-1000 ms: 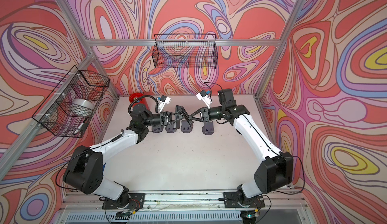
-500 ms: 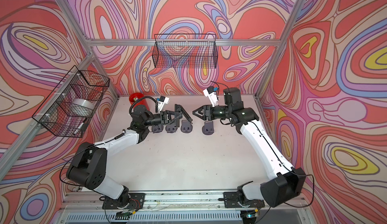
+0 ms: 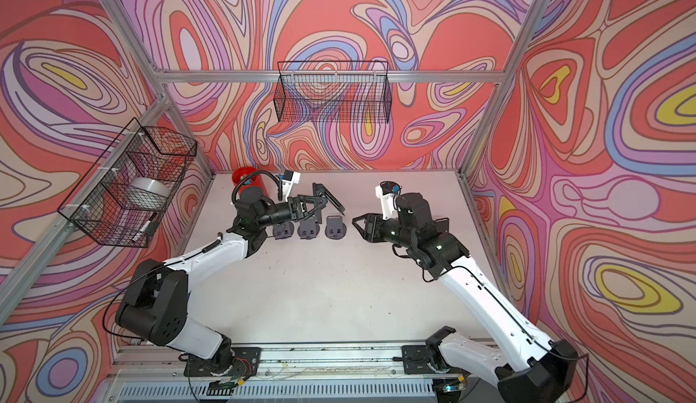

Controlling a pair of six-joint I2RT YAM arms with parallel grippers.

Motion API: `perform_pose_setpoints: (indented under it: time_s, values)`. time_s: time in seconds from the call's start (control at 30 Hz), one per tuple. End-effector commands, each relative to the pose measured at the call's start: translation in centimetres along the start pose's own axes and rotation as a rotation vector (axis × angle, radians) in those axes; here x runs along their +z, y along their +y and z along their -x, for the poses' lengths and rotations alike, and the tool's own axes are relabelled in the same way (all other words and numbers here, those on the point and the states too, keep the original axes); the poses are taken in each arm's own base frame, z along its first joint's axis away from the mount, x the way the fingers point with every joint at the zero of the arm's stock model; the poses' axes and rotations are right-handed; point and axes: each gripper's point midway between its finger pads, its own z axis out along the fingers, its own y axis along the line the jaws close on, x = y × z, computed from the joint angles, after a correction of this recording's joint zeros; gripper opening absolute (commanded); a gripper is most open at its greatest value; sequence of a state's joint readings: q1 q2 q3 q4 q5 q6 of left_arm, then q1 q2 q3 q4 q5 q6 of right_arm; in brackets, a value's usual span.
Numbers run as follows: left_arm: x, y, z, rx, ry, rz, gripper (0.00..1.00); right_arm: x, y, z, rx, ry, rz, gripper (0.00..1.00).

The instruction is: Open the phone stand

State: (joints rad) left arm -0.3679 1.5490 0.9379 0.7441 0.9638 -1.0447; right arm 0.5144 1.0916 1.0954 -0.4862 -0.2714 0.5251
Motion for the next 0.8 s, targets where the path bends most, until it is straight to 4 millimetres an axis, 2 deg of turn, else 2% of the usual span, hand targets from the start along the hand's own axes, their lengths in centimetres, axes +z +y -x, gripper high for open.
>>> perform_pose_setpoints:
  time_s: [0.0,0.4,0.6,0.77]
  values:
    - [0.4,-1.5,1.1,0.053,-0.037,-0.046,0.00,-0.1,1.0,2.0,-0.055,-0.050,-0.054,0.50]
    - [0.9,-0.9,0.5,0.005,-0.002,-0.012,0.00,2.5,2.7,1.4,-0.456,0.156,-0.180,0.50]
    - [1.0,-1.2,0.1,0.003,0.025,-0.017,0.00,3.8,1.8,1.5,-0.566,0.260,-0.287,0.50]
    - [1.0,-1.7,0.0,0.009,0.037,-0.026,0.00,3.9,0.8,2.1,-0.602,0.264,-0.360,0.51]
